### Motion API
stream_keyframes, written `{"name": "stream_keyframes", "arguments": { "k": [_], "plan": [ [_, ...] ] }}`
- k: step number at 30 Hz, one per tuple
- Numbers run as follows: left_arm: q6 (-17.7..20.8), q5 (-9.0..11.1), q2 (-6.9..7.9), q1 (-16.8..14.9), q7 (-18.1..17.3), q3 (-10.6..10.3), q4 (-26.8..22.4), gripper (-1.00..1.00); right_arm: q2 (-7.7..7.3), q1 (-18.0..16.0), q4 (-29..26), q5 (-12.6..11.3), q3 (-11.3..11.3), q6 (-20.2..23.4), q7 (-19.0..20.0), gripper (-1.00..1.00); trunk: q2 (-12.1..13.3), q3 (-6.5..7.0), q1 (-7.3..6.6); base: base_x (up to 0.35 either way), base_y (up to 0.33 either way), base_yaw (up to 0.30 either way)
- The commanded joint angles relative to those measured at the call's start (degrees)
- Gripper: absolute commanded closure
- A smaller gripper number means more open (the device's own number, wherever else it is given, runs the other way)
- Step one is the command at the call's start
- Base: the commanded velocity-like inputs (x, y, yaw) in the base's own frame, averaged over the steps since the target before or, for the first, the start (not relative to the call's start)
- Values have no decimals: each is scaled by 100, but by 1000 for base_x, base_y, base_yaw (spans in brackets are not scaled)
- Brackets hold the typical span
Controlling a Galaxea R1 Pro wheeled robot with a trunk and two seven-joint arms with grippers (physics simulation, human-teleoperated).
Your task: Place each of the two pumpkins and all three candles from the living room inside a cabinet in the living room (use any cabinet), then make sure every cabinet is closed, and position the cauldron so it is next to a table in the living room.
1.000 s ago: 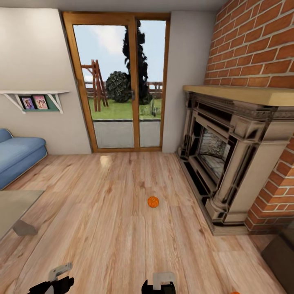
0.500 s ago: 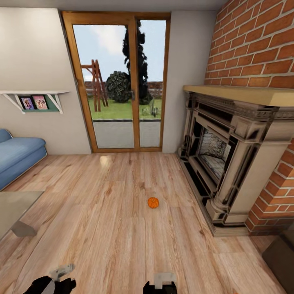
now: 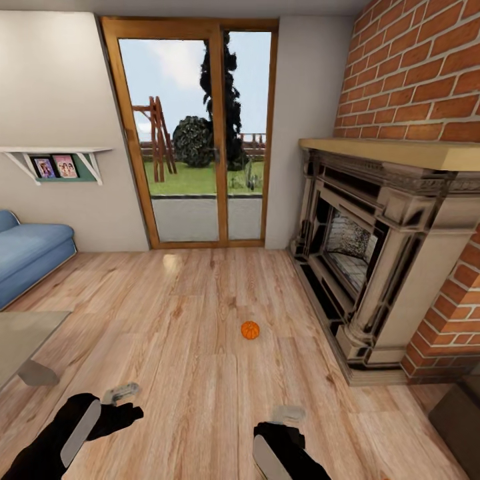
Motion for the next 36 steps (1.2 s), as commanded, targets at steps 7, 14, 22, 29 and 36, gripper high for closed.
{"name": "stream_keyframes", "arguments": {
  "k": [7, 14, 22, 29, 36],
  "plan": [
    [207, -1, 9, 0, -2, 101, -111, -100, 0, -308, -22, -36, -103, 361, 13, -100, -282, -126, 154, 0, 0, 0],
    [441, -40, 136, -52, -11, 372, -328, -100, 0, -322, 18, 17, -115, 389, 11, -100, -563, -252, 308, 0, 0, 0],
    [670, -56, 516, -61, -16, 507, -345, -100, 0, -526, -25, -5, -146, 948, 20, -100, -884, -396, 484, 0, 0, 0],
    [700, -59, 543, -62, -16, 513, -346, -100, 0, -936, 55, 21, -390, 1037, 25, -100, -1165, -521, 638, 0, 0, 0],
    [691, -54, 538, -67, -11, 515, -350, -100, 0, -972, 214, 56, -384, 1022, 25, -100, -1445, -647, 791, 0, 0, 0]
  ]
}}
